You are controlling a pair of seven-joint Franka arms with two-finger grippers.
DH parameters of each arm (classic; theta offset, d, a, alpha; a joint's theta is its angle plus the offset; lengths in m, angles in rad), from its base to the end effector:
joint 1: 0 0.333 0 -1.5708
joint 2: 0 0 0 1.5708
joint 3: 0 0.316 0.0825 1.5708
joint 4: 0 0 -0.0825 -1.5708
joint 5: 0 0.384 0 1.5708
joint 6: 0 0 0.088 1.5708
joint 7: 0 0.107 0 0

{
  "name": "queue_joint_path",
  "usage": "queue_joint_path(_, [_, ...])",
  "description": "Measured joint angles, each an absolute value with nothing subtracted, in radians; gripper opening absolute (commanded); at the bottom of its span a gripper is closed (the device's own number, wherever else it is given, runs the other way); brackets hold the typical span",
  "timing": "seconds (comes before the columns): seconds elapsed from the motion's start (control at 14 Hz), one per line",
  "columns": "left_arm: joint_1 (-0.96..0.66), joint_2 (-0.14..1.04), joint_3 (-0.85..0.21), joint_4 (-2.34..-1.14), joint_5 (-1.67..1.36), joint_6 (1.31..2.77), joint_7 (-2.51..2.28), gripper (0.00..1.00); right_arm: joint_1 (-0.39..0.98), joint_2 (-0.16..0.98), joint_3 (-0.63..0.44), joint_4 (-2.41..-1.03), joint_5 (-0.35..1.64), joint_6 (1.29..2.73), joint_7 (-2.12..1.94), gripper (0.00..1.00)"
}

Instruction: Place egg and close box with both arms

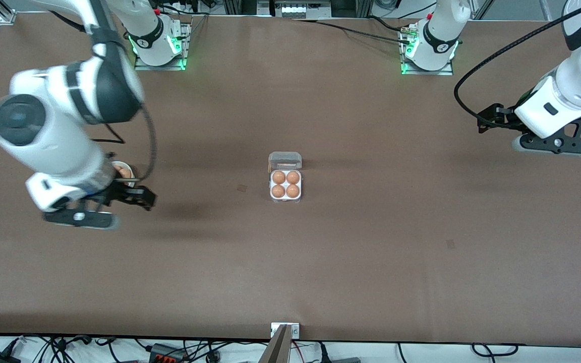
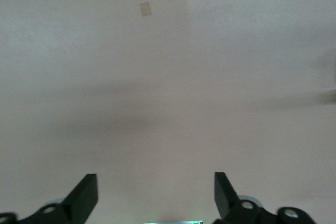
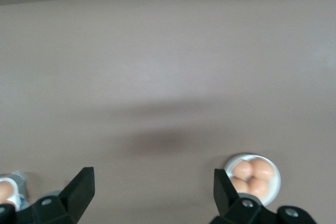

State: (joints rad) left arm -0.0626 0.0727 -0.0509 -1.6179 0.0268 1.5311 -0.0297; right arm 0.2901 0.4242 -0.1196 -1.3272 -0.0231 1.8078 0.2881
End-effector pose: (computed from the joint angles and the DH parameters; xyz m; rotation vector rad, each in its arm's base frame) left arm 0.5630 -0.0603 0.5586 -3.0948 0.1317 0.2442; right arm 0.6789 0.1306 0.4991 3.0795 -0.1555 0.1142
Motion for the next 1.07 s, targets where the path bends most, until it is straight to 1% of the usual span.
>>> queue_joint_path(0.07, [-0.062,0.083,-0.051,-1.616,0.027,1.531,-0.030,0.29,0.258,0.414,-0.120,-1.327,-0.018,1.782,0.252,1.00])
queue_joint_path(0.14, [-0.062,0.091,-0.050,-1.613,0.027,1.531,-0.030,0.08,0.231,0.405,-0.119,-1.328,-0.016,1.770,0.220,1.00])
queue_joint_path(0.21, [-0.062,0.099,-0.050,-1.608,0.027,1.530,-0.030,0.01,0.204,0.393,-0.118,-1.327,-0.016,1.762,0.195,1.00])
queue_joint_path(0.5, [-0.062,0.105,-0.050,-1.595,0.027,1.505,-0.030,0.01,0.086,0.326,-0.110,-1.327,-0.016,1.640,0.144,1.00])
queue_joint_path(0.71, [-0.062,0.106,-0.051,-1.594,0.027,1.497,-0.029,0.01,-0.024,0.278,-0.043,-1.327,-0.016,1.588,0.080,1.00])
queue_joint_path(0.93, [-0.066,0.107,-0.057,-1.594,0.024,1.458,-0.029,0.01,-0.043,0.251,-0.020,-1.333,-0.016,1.578,0.045,1.00])
queue_joint_path(1.07, [-0.074,0.111,-0.085,-1.595,-0.009,1.447,-0.033,0.01,-0.042,0.218,-0.012,-1.377,-0.016,1.576,0.042,1.00])
